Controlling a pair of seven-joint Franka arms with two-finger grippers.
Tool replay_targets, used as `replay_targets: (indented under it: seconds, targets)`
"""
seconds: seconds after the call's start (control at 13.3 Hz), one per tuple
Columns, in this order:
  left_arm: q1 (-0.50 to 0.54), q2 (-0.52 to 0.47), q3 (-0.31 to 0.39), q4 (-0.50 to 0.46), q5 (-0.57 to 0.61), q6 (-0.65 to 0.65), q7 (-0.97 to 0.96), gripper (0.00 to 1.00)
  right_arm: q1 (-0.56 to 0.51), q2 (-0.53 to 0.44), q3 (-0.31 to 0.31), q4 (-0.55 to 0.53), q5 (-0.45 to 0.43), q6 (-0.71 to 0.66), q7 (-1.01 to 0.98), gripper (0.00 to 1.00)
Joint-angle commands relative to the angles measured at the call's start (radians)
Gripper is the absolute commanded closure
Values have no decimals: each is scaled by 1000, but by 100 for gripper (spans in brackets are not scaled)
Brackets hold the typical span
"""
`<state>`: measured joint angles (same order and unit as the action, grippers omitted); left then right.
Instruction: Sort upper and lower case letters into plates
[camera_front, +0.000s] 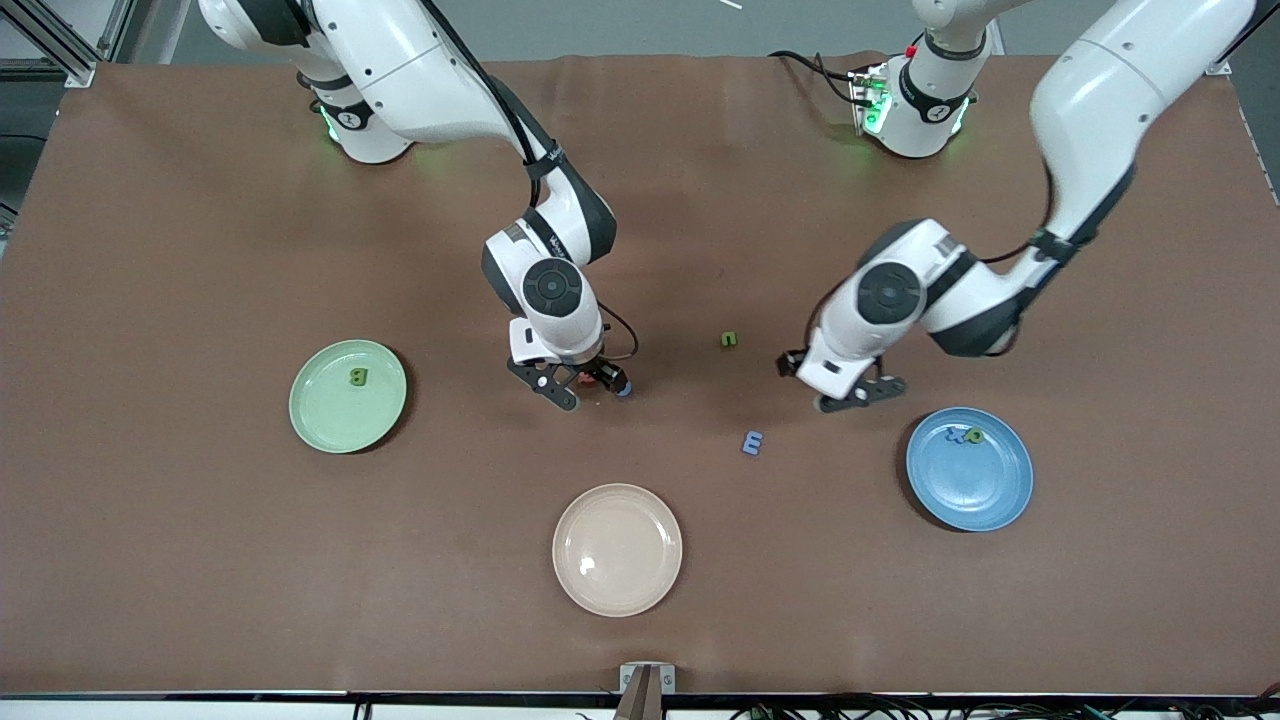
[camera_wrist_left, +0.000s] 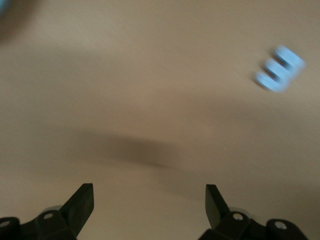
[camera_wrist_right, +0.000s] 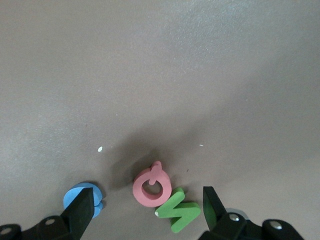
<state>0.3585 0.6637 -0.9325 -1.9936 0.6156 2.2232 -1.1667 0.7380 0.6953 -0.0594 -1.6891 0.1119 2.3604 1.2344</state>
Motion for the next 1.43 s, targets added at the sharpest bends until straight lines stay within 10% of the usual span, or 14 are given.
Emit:
replay_targets:
  seconds: [0.0,0.9,1.35]
  targets:
    - [-103,4,9,-7,44,53,-137,5,-6,1,6,0,-18,-9,-10,6]
    - [-253,109,89,-7,190,144,-364,35,43,-5,4,-67,-21,19,-7,13]
    - [-239,105,92,-1,188,144,-364,76,32,-20,4,-69,-54,19,-38,25]
